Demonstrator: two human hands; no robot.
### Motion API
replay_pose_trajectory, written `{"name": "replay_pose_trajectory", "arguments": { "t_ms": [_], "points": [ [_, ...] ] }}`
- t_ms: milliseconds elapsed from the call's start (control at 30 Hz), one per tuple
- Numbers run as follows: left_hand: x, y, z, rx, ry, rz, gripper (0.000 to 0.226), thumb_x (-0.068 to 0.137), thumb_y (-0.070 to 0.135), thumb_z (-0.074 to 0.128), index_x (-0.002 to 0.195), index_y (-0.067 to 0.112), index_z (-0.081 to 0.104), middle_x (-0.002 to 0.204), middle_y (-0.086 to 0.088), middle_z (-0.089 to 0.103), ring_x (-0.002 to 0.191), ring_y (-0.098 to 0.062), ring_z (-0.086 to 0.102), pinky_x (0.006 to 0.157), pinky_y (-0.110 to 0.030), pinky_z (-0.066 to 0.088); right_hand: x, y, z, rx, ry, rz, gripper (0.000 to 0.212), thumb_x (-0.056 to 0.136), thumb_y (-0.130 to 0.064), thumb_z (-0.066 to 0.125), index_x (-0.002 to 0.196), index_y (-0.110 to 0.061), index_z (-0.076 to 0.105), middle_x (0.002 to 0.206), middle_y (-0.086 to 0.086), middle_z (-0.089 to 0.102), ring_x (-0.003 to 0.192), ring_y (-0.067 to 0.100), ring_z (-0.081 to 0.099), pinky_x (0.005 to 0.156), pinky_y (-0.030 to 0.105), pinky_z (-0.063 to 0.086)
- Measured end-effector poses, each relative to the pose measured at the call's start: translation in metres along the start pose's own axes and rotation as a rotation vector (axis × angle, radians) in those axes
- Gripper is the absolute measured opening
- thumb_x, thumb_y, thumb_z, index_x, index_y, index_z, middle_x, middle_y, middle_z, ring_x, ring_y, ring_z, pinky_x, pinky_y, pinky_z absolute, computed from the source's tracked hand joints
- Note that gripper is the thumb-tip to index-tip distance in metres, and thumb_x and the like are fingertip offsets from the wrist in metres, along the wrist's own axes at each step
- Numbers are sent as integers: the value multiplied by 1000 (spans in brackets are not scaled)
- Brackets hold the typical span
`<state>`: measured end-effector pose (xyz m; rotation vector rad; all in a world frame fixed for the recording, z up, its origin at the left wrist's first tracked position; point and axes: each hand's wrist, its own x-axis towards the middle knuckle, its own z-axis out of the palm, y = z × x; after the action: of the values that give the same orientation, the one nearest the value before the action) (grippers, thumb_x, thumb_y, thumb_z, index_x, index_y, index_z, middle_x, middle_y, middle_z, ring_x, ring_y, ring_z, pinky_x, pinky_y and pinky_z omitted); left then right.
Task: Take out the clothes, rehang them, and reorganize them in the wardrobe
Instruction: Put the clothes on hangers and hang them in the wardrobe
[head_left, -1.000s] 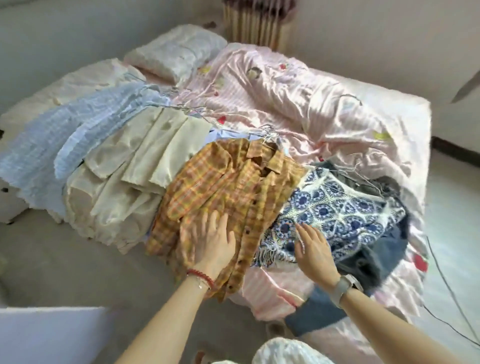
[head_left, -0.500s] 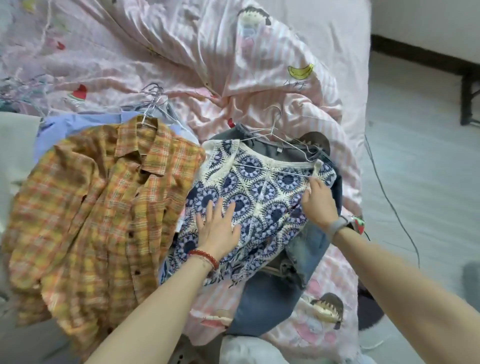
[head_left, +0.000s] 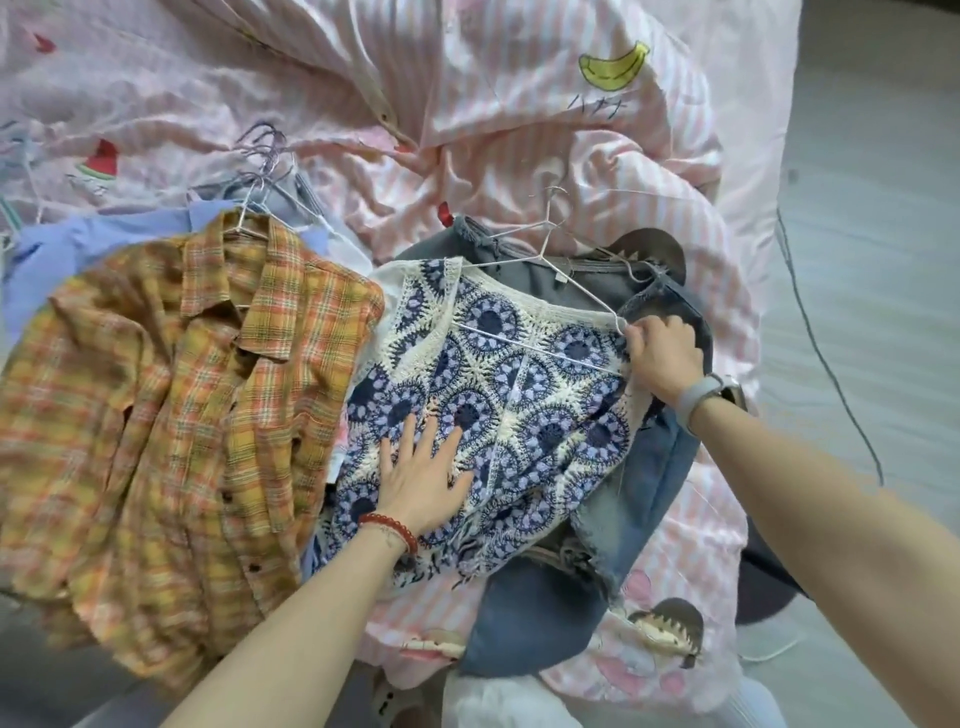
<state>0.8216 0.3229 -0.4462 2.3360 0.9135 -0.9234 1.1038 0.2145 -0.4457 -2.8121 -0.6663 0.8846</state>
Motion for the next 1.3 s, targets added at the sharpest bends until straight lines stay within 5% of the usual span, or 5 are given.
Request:
{"name": "replay_pose_trajectory", "arguments": {
  "t_ms": [233,500,700,900,1300],
  "points": [
    [12,6,-48,-125,339,-47,36,93,27,40,126,13,44,133,-6,42,114,-18,46,105,-44,34,-45,-3,12,62,227,-146,26,95,-30,42,89,-14,62,89,6,64,90,29,54,78,40,33],
    [50,8,-141,-88,519,104,63,97,25,36,147,19,-1,156,-3,-4,143,-22,-9,111,-42,-6,-82,20,-13,24,626,-337,34,89,-30,39,74,-10,62,71,7,56,70,26,50,70,35,21],
    [50,19,-163,-14,340,192,29,97,27,40,116,16,59,118,-4,58,104,-20,54,99,-40,42,-88,27,-21,59,720,-237,34,87,-29,38,72,-9,61,70,8,55,71,26,50,68,33,20],
    [-2,12,-158,-246,499,249,16,92,17,52,98,8,65,95,-6,64,89,-17,55,88,-31,44,-86,11,-35,178,720,-141,15,86,-13,51,85,-7,64,81,15,55,83,32,49,79,40,30],
    [-166,-73,-205,-578,1113,8,12,88,5,57,86,4,69,81,-1,61,69,-11,52,63,-6,38,-120,-191,-152,299,1084,-769,21,69,13,62,81,-3,69,88,19,61,91,34,55,96,65,31]
  ]
}}
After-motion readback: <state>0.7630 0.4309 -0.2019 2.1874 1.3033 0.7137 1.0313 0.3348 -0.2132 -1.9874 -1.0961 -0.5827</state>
